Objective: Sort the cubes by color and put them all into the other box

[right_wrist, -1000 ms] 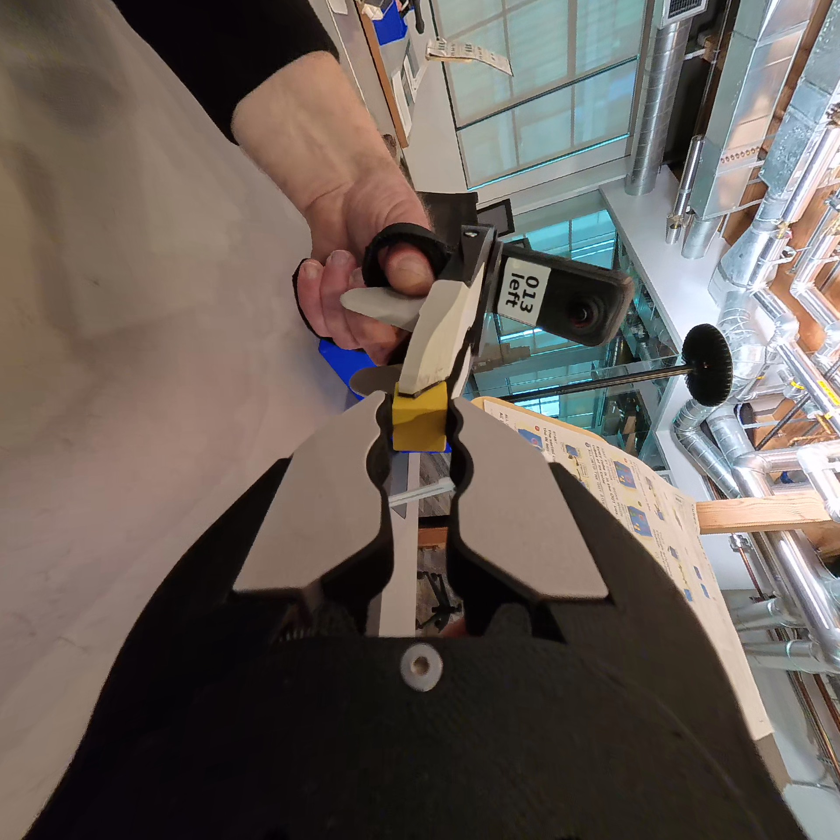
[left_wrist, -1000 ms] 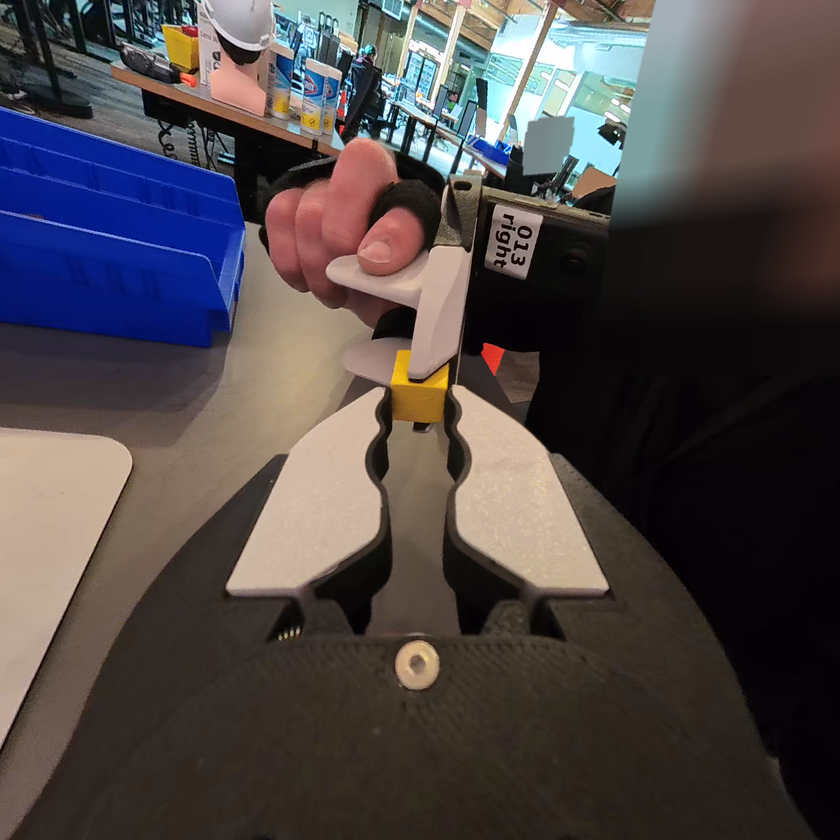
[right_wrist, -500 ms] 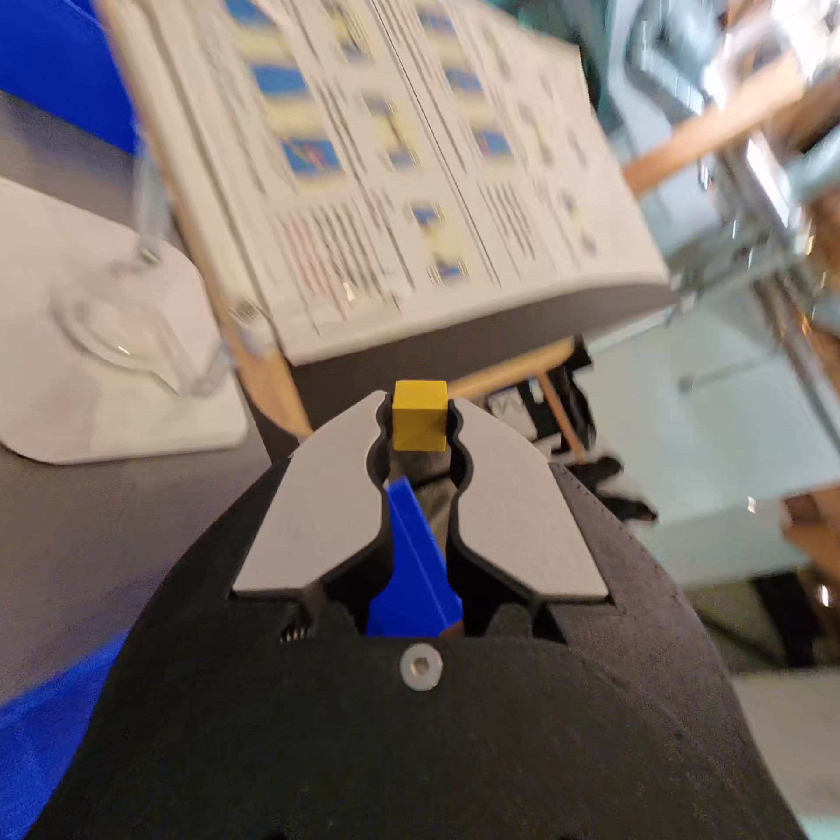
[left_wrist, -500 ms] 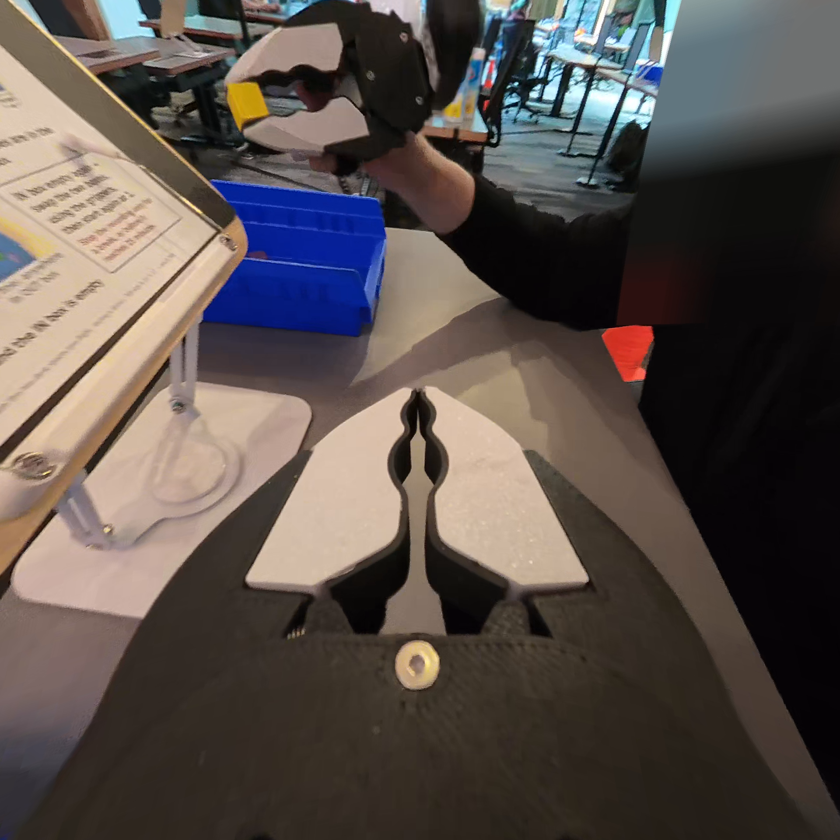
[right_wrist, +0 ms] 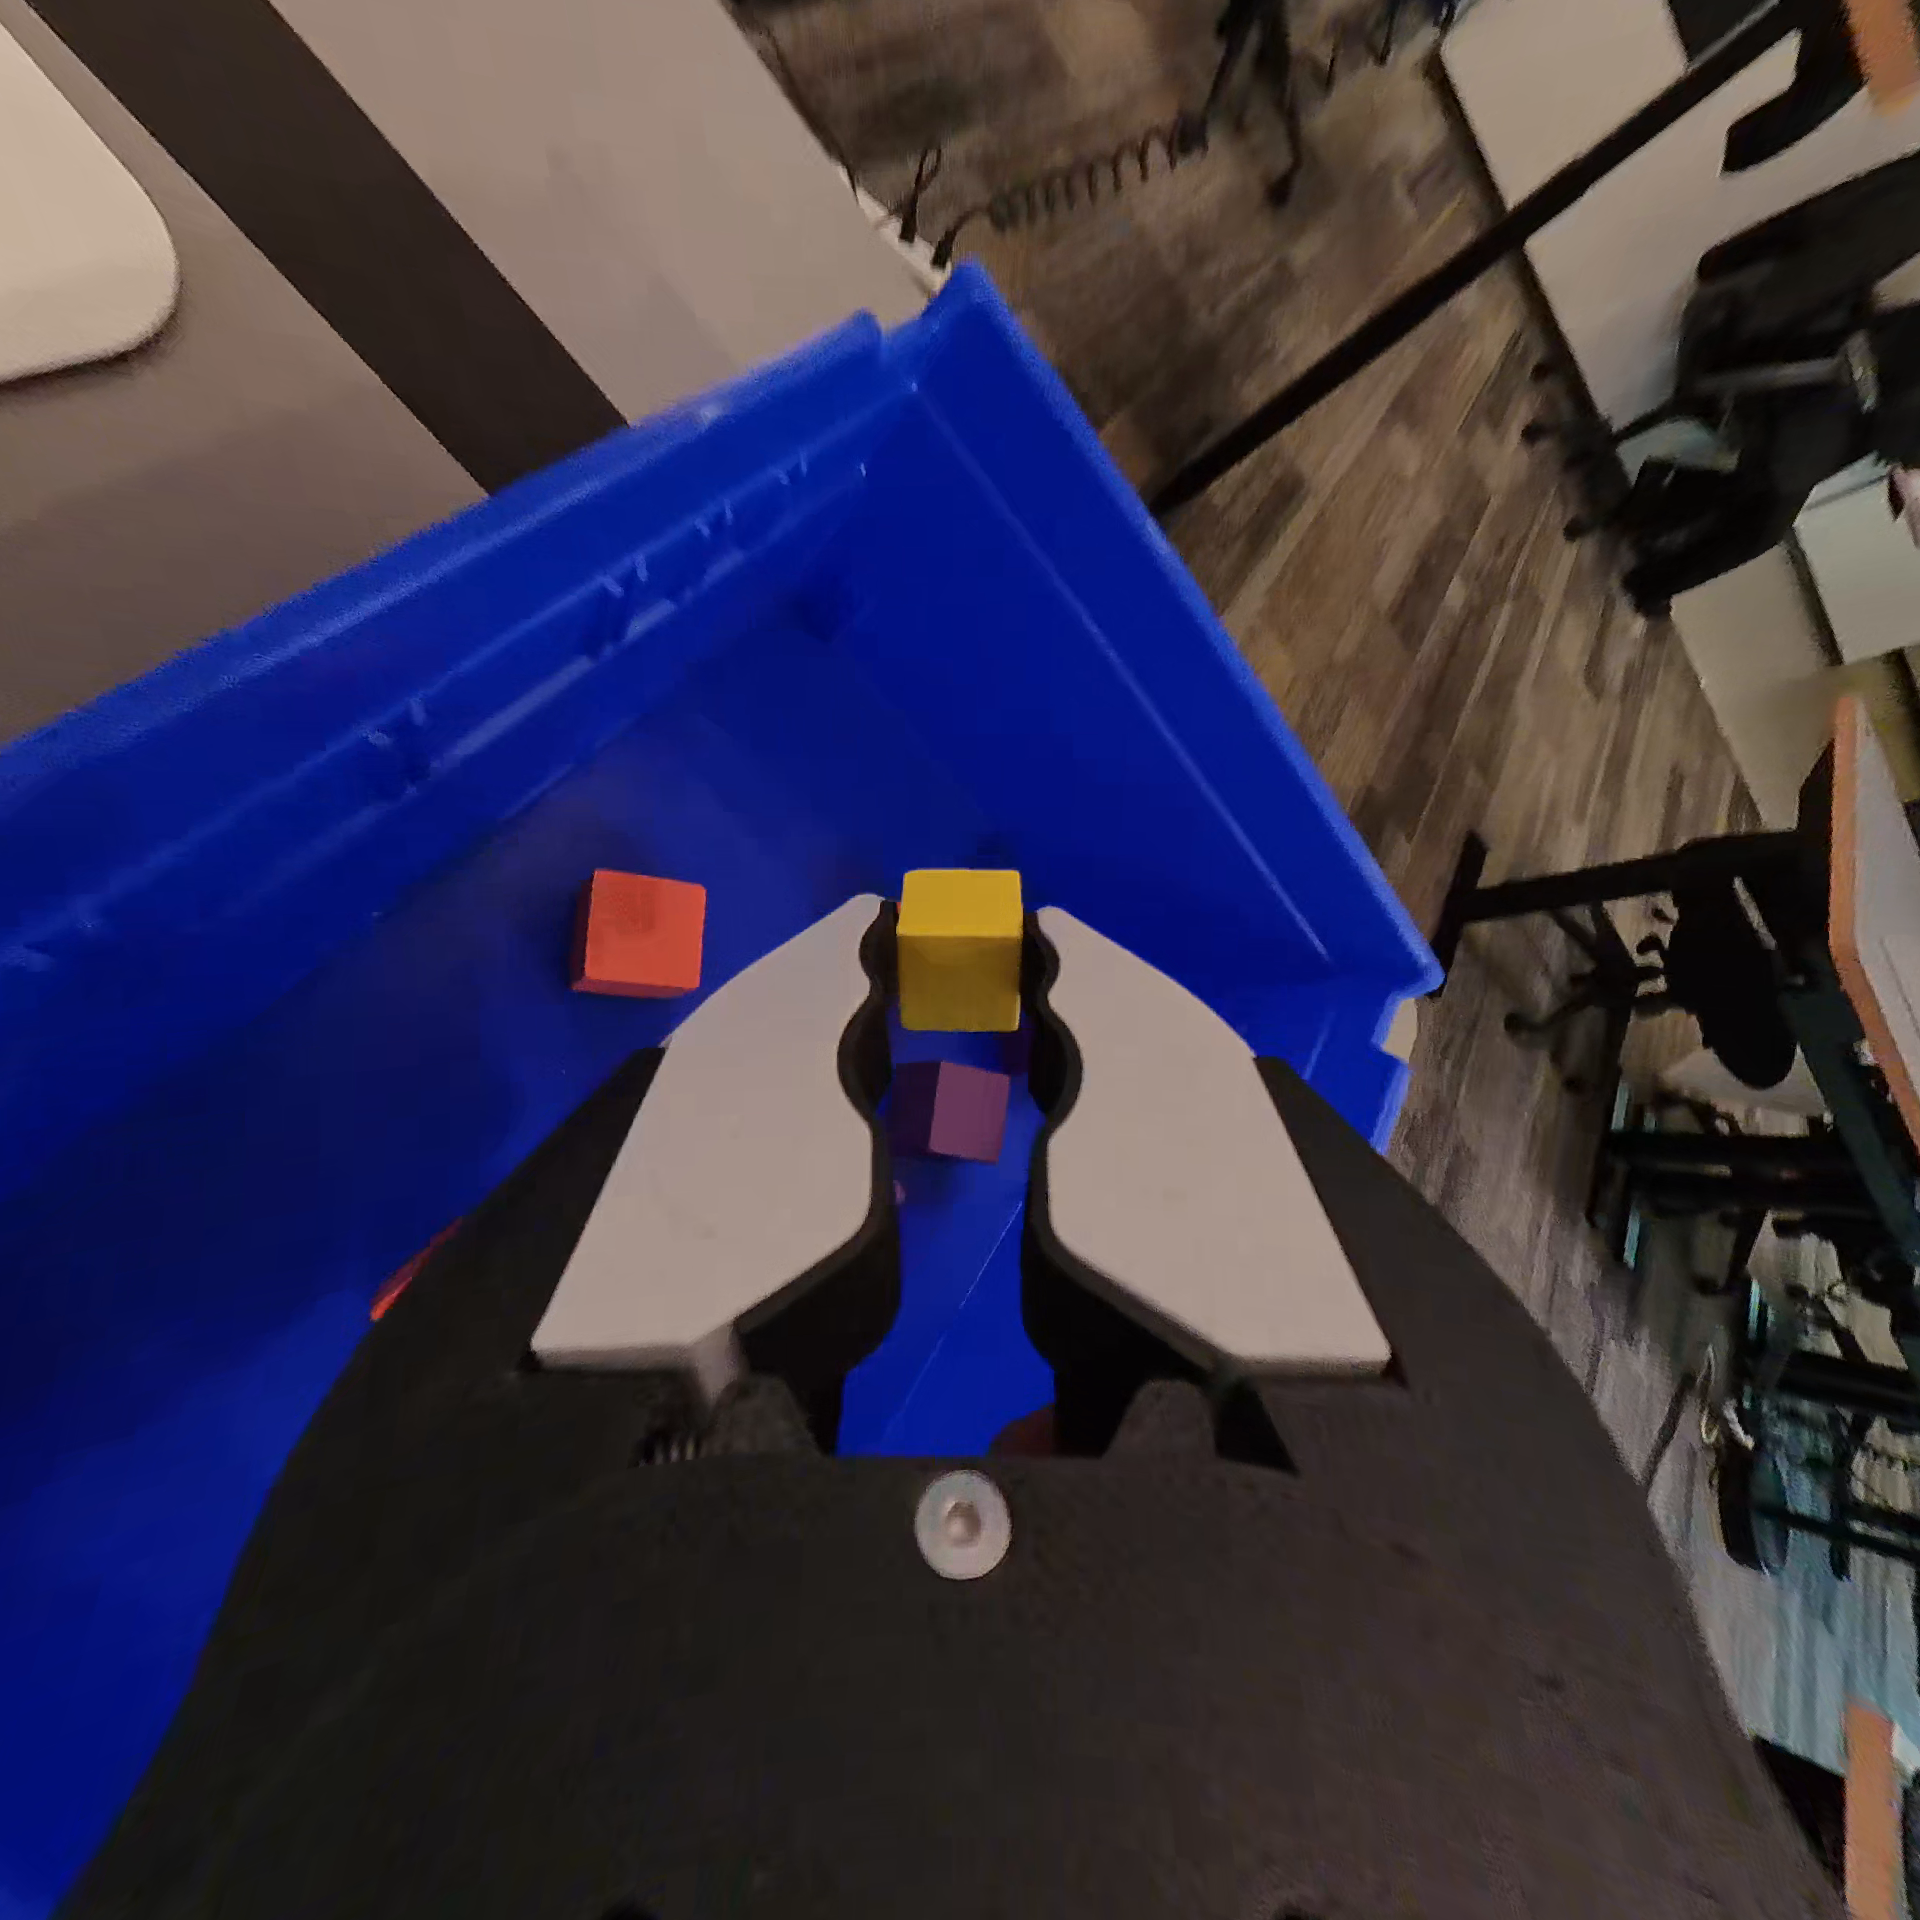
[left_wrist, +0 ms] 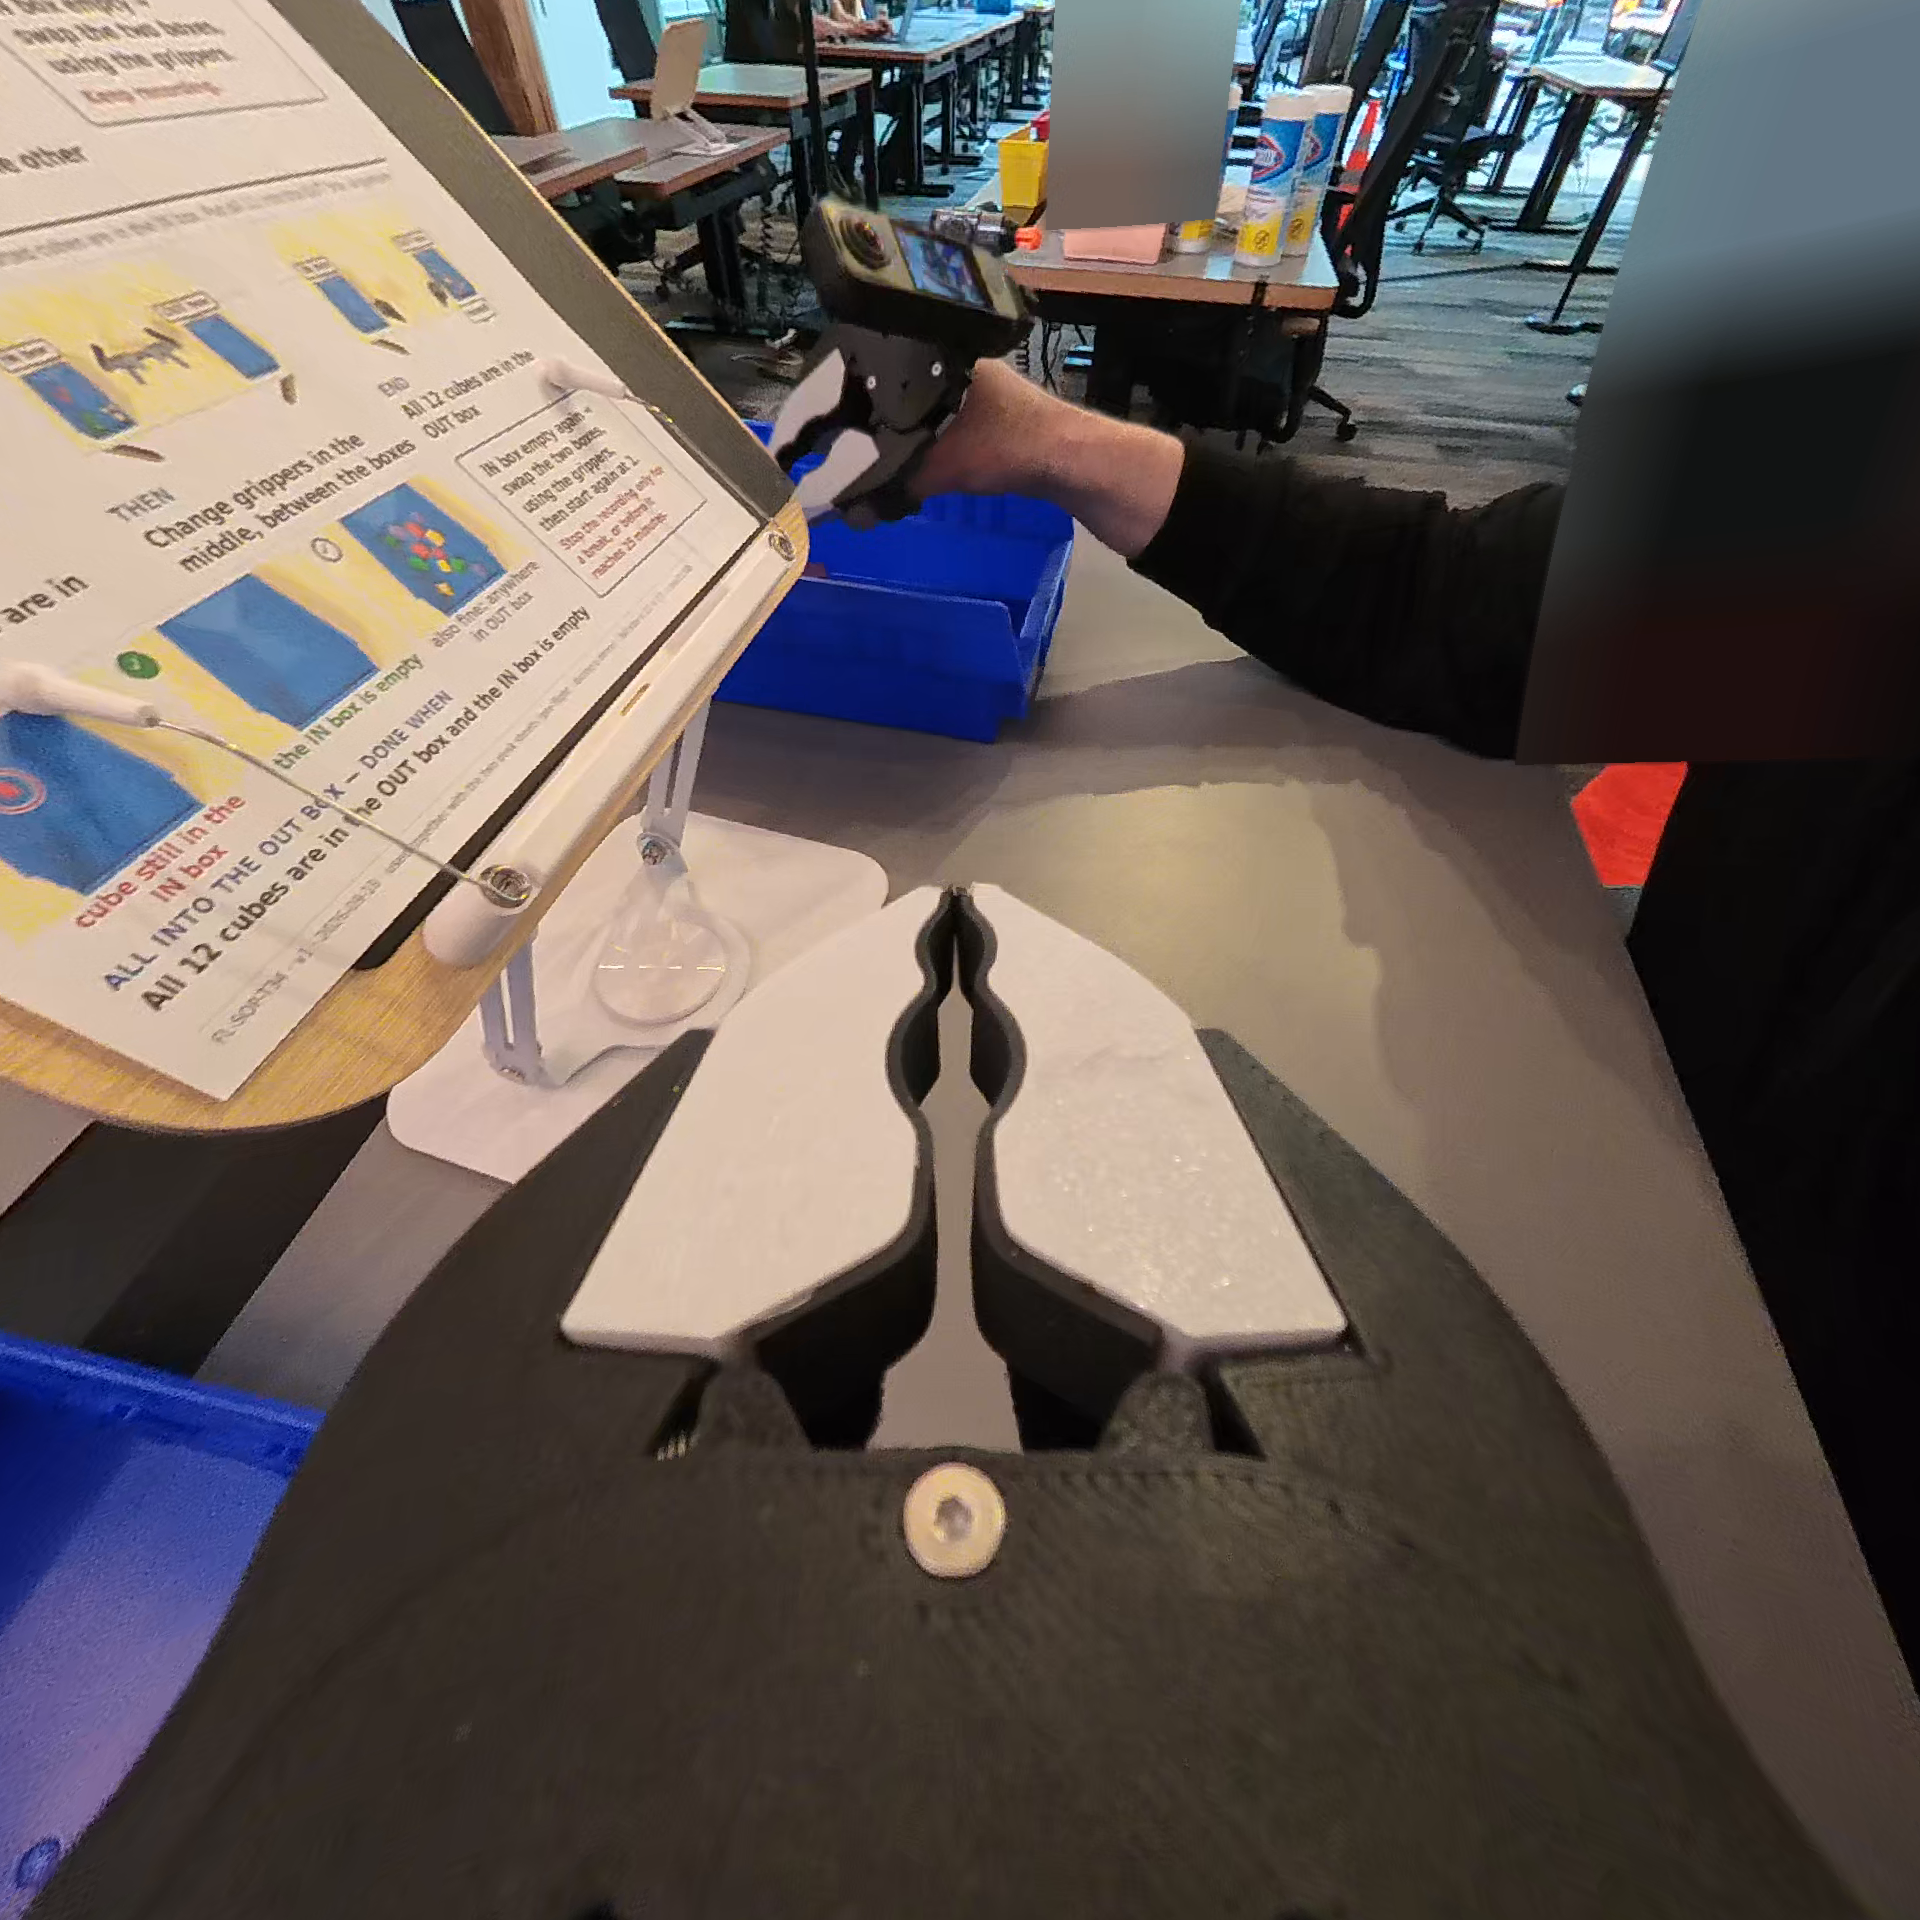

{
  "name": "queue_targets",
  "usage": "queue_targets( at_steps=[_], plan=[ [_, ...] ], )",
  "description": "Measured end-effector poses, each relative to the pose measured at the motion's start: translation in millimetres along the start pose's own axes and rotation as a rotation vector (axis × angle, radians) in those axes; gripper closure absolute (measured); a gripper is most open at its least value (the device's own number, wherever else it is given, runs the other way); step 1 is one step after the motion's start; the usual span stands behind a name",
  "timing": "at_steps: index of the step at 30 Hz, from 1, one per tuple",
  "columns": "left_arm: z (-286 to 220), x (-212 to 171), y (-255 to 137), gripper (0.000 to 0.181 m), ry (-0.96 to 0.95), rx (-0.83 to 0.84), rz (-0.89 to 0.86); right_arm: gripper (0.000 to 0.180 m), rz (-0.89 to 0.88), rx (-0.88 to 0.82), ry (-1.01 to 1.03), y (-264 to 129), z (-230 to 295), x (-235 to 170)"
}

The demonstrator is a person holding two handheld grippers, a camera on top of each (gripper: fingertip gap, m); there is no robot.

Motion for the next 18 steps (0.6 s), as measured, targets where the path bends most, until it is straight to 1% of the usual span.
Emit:
queue_targets(
  at_steps=[2, 3, 4, 6, 18],
  plan=[
    [1.0, 0.1, -3.3, 0.181, -0.003, 0.011, -0.004, 0.157, 0.048, 0.003, 0.026, 6.5, 0.7, -5.0],
    [2.0, -0.1, -4.7, 0.181, -0.005, 0.022, -0.002, 0.151, 0.079, 0.005, 0.036, 9.8, 0.9, -7.6],
    [3.0, -0.4, -5.9, 0.181, -0.008, 0.033, 0.000, 0.139, 0.107, -0.008, 0.039, 12.9, 0.8, -10.1],
    [5.3, -1.2, -8.1, 0.181, -0.017, 0.048, -0.001, 0.125, 0.146, -0.026, 0.037, 17.3, 0.7, -13.9],
    [18.2, -9.7, -19.3, 0.181, -0.033, 0.149, 0.030, 0.128, 0.095, -0.019, 0.012, 7.8, 2.5, -3.6]
  ],
)
Point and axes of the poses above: each gripper's, where its closed fingertips meet, y out along the fingers, x out of its top, z = x × y across the jaws, the point moved 9 cm from there along -y, back along the fingers
